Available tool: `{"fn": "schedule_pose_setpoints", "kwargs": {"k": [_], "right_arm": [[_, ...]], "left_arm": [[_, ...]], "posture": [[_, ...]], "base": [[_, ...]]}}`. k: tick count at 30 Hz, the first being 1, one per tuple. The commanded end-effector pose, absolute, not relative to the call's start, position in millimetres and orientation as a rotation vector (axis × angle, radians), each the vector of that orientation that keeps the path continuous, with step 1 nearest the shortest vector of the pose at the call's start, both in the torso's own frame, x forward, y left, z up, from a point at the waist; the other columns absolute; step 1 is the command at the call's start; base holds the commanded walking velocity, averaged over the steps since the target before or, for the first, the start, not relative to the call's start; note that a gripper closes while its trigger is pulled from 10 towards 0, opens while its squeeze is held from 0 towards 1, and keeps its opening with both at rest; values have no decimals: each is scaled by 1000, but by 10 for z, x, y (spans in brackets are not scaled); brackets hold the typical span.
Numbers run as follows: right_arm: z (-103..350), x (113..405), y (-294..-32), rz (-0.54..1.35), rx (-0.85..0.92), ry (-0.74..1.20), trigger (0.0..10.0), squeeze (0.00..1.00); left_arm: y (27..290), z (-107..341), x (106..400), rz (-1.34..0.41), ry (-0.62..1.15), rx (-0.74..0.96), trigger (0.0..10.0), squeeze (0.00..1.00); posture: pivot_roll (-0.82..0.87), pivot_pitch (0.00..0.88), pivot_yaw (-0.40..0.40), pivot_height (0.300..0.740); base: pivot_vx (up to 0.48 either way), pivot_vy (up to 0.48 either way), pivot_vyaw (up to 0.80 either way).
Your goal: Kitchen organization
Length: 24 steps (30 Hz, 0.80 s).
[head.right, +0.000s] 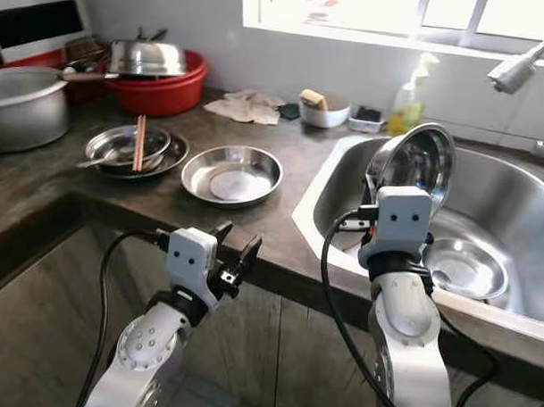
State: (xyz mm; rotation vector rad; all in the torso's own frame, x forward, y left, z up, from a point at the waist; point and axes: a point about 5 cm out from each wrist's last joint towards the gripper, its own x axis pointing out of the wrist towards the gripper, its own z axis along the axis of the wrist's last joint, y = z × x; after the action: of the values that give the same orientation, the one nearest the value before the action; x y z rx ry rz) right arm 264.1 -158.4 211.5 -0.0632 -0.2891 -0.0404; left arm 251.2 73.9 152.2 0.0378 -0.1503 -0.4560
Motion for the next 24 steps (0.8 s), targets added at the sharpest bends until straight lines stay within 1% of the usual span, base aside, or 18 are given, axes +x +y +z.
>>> {"fn": "schedule_pose_setpoints", "kwargs": {"k": [1, 8, 13, 14, 15, 23, 24], "right_arm": [[2237, 2624, -1529, -31, -58, -338, 0, 0], [2244, 2632, -1521, -33, -60, -332, 0, 0], [2256, 2642, -1512, -29, -61, -331, 0, 0], [2260, 2645, -1509, -27, -65, -331, 0, 0], [2259, 2651, -1503, -25, -68, -328, 10000, 0], [2248, 2682, -1506, -21, -72, -309, 10000, 0], [2240, 2687, -1505, -16, -71, -302, 10000, 0]], "left_arm": [[766, 1519, 2528, -451, -143, 44, 10000, 0], [768, 1517, 2526, -449, -145, 51, 10000, 0], [772, 1520, 2541, -450, -148, 89, 10000, 0], [773, 1520, 2545, -450, -148, 95, 10000, 0], [775, 1517, 2551, -450, -143, 92, 10000, 0], [794, 1518, 2576, -436, -151, 116, 10000, 0], [791, 1517, 2576, -436, -152, 119, 10000, 0]], "posture": [[-12, 0, -39, 740], [-12, 0, -42, 740], [-11, 0, -42, 740], [-11, 0, -42, 740], [-10, 0, -40, 740], [-12, 0, -42, 740], [-11, 0, -41, 740]], "base": [[0, 322, -800], [0, 0, -798], [0, 0, -800], [0, 0, 0], [0, 0, 0], [0, 0, 0], [281, -360, 0]]}}
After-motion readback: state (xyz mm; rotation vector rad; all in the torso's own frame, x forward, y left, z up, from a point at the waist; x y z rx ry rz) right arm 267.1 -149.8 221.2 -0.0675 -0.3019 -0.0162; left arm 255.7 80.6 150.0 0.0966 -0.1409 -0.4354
